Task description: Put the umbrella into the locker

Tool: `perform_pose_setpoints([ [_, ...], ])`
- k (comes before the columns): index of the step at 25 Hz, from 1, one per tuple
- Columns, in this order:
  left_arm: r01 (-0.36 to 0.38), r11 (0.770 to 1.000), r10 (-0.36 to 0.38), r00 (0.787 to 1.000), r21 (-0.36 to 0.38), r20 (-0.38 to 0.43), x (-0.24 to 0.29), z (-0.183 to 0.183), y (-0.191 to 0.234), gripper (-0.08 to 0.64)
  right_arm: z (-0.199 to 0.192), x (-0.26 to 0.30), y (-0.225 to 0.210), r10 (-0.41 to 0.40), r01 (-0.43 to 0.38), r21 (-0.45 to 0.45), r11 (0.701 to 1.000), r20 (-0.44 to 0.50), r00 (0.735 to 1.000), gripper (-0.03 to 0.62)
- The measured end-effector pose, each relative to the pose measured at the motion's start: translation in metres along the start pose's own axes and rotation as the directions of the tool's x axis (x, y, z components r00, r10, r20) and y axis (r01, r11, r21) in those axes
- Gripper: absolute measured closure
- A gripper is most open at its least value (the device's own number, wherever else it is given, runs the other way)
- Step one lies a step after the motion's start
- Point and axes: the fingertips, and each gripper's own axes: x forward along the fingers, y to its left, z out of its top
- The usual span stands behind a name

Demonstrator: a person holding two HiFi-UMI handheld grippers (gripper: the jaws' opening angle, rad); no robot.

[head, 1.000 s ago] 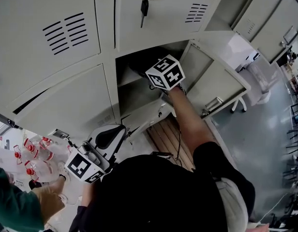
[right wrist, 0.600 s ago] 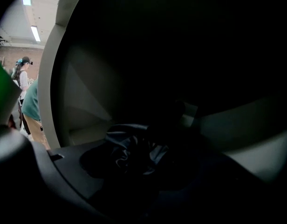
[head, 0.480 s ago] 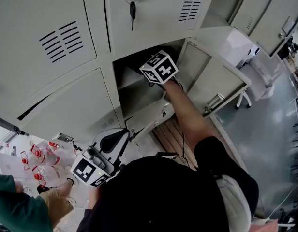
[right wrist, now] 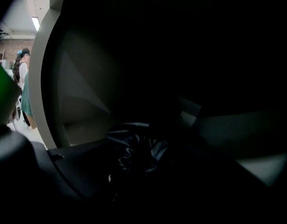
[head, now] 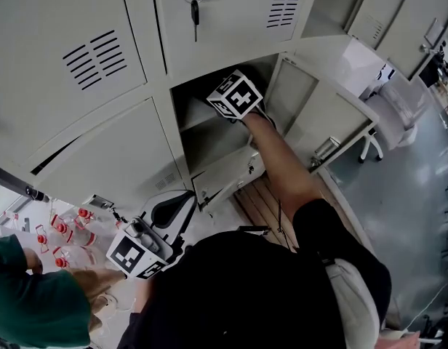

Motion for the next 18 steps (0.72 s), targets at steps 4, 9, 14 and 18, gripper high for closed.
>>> perform_pose_setpoints([
  [4, 0.009, 1.0, -0.009, 1.0, -0.006, -0.007, 0.001, -0.002, -0.005, 0.545, -0.004, 0.002, 0.004, 0.0, 0.0, -0.007, 1.0, -0.017, 1.0, 0.339],
  [9, 0.035, 0.999, -0.034, 0.999, 0.017, -0.017, 0.004, -0.002, -0.012, 0.545, -0.006, 0.007, 0.009, 0.006, -0.007, -0.026, 1.0, -0.04, 0.999, 0.344],
  [14, 0.055, 0.998, -0.055, 0.998, -0.005, -0.035, 0.004, -0.007, -0.019, 0.545, -0.008, 0.008, 0.011, 0.01, -0.01, -0.014, 1.0, -0.047, 0.999, 0.347],
  [18, 0.064, 0.998, -0.064, 0.997, -0.007, -0.036, 0.005, -0.008, -0.021, 0.545, -0.008, 0.009, 0.01, -0.003, 0.002, -0.031, 1.0, -0.038, 0.999, 0.335],
])
